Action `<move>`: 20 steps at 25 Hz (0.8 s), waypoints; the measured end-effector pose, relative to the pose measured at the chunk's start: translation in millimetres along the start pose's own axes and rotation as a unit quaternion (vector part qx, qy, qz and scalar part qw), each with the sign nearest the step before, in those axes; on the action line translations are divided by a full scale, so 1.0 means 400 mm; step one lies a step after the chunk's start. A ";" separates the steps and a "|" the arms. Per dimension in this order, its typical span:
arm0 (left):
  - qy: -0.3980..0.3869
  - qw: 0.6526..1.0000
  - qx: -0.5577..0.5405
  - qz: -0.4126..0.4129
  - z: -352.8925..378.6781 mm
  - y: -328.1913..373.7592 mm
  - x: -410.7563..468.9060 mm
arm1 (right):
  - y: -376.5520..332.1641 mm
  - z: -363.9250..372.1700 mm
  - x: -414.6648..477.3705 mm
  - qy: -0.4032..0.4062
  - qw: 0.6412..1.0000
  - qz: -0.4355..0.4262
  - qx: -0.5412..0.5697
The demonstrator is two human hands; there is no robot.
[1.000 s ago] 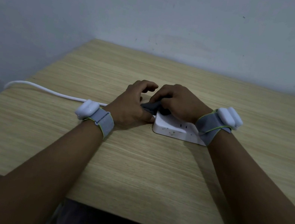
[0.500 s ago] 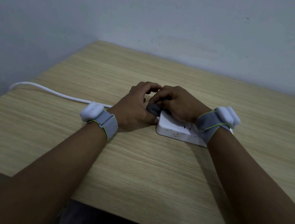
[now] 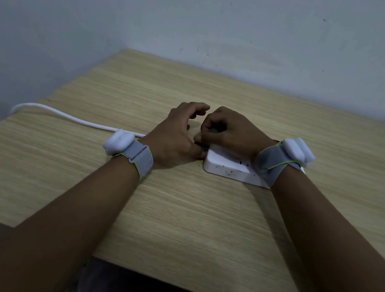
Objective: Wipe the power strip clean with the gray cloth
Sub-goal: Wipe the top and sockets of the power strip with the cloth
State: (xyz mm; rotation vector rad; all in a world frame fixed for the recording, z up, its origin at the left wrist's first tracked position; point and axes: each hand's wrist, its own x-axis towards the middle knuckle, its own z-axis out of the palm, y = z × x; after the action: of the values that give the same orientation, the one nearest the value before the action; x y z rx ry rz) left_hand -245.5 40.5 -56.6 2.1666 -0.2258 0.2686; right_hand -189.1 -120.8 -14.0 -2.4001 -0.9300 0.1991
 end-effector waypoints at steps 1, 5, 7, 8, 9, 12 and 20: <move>-0.002 1.000 0.002 0.002 0.000 0.000 -0.001 | 0.001 0.003 0.002 0.014 1.000 0.002 -0.011; -0.009 1.000 0.009 0.005 0.000 0.001 0.000 | -0.002 0.016 0.010 0.050 0.998 -0.006 -0.026; -0.007 1.000 0.003 0.003 0.000 0.000 0.001 | 0.000 0.018 0.007 0.043 0.998 -0.015 -0.036; -0.006 1.000 0.000 0.002 0.001 -0.001 0.001 | 0.001 0.017 0.004 0.032 0.999 -0.014 -0.028; -0.005 1.000 -0.003 0.000 0.002 -0.002 0.001 | 0.002 0.015 0.001 0.018 1.000 -0.011 -0.015; -0.004 1.000 -0.007 0.000 0.003 -0.005 0.003 | 0.007 0.013 0.004 0.000 1.000 -0.004 -0.008; -0.002 1.000 -0.007 -0.001 0.003 -0.004 0.003 | 0.004 0.021 0.004 0.033 0.999 -0.008 -0.037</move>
State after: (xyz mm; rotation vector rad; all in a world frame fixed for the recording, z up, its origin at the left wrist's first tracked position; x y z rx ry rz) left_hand -243.8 40.4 -58.2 2.1544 -0.2272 0.2613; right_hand -189.6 -117.1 -21.8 -2.4500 -0.9423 0.0810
